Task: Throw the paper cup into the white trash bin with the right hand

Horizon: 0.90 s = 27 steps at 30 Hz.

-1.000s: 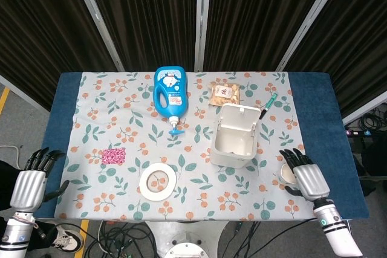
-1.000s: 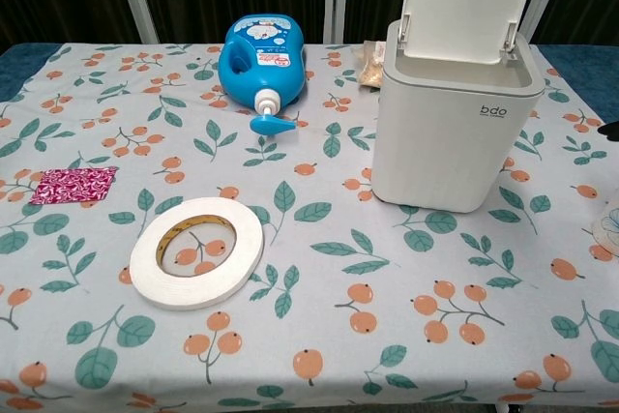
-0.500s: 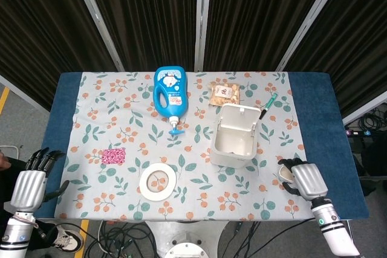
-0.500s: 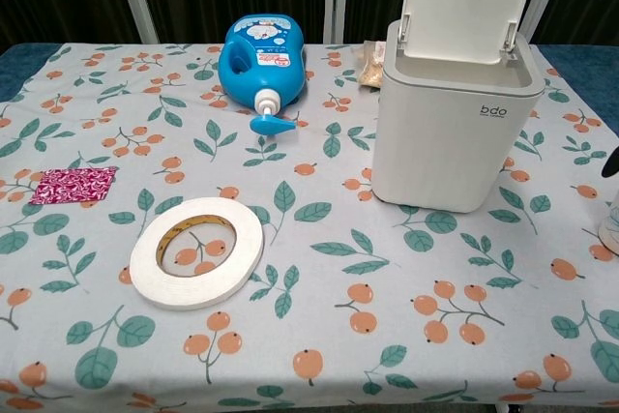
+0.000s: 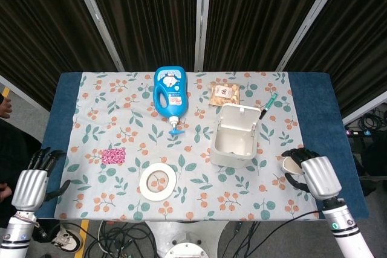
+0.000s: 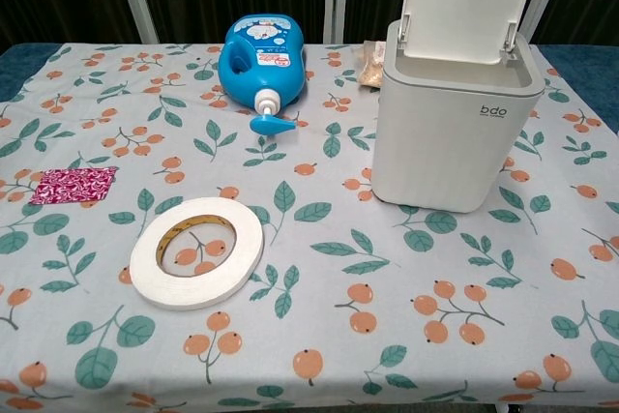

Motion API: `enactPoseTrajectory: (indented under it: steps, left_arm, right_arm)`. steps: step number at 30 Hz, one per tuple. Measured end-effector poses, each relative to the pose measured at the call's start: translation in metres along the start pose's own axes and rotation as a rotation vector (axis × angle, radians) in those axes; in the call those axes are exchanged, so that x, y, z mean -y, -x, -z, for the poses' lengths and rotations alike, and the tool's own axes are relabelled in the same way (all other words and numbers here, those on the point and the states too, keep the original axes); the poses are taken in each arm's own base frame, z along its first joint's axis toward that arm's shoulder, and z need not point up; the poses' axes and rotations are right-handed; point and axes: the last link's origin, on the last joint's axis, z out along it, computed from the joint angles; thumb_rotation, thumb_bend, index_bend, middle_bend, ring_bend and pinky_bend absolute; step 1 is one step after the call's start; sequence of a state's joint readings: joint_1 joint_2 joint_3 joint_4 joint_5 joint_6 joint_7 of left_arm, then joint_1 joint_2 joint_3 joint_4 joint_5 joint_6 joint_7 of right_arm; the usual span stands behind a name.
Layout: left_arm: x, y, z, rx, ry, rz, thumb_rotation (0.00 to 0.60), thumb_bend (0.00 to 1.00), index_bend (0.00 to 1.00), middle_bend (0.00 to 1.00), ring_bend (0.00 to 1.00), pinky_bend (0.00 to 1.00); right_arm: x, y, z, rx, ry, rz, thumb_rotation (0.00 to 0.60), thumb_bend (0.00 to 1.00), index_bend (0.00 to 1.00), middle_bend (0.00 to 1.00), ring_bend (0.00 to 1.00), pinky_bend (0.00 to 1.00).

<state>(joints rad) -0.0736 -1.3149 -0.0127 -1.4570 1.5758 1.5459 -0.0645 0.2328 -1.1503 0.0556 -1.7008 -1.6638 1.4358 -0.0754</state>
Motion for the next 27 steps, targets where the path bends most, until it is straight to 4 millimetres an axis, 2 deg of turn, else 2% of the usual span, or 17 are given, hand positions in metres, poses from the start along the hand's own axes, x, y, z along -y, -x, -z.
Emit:
enactPoseTrajectory:
  steps: [3,6,12,17,19,20,23,25,27]
  left_arm:
    - [-0.001,0.0,-0.001,0.002,-0.003,-0.002,0.6,0.24,0.22,0.2,0.08,0.11]
    - [-0.002,0.0,-0.001,0.005,-0.005,-0.01,0.6,0.24,0.22,0.2,0.08,0.11]
    - [-0.001,-0.001,-0.002,0.005,-0.011,-0.014,0.6,0.24,0.22,0.2,0.08,0.11]
    - [0.001,0.0,-0.001,0.01,-0.025,-0.011,0.6,0.24,0.22,0.2,0.08,0.11]
    - [0.002,0.0,0.0,0.011,-0.028,-0.011,0.6,0.25,0.22,0.2,0.08,0.11]
    - [0.003,0.0,0.0,0.011,-0.029,-0.01,0.6,0.24,0.22,0.2,0.08,0.11]
    - [0.004,0.001,0.0,0.011,-0.031,-0.01,0.6,0.25,0.22,0.2,0.08,0.11]
    - [0.004,0.001,0.001,0.01,-0.034,-0.008,0.6,0.25,0.22,0.2,0.08,0.11]
    - [0.005,0.0,0.001,0.009,-0.035,-0.006,0.6,0.24,0.22,0.2,0.08,0.11]
  right_arm:
    - [0.012,-0.024,-0.015,-0.086,-0.06,0.001,0.6,0.21,0.36,0.41,0.34,0.53]
    - [0.026,-0.034,-0.032,-0.119,-0.114,-0.011,0.6,0.21,0.36,0.39,0.34,0.53]
    - [0.053,-0.034,-0.063,-0.109,-0.195,0.022,0.6,0.21,0.35,0.36,0.34,0.52]
    - [0.071,-0.022,-0.086,-0.087,-0.22,0.032,0.6,0.21,0.29,0.31,0.31,0.45]
    - [0.077,-0.016,-0.094,-0.066,-0.227,0.021,0.6,0.21,0.26,0.26,0.25,0.39]
    - [0.079,-0.014,-0.097,-0.057,-0.229,0.016,0.6,0.21,0.21,0.21,0.17,0.33]
    - [0.087,-0.006,-0.105,-0.029,-0.252,-0.001,0.6,0.18,0.04,0.04,0.01,0.12]
    - [0.09,-0.004,-0.107,-0.029,-0.27,-0.018,0.6,0.15,0.0,0.0,0.0,0.03]
    - [0.093,-0.004,-0.108,-0.042,-0.288,-0.029,0.6,0.12,0.0,0.0,0.0,0.0]
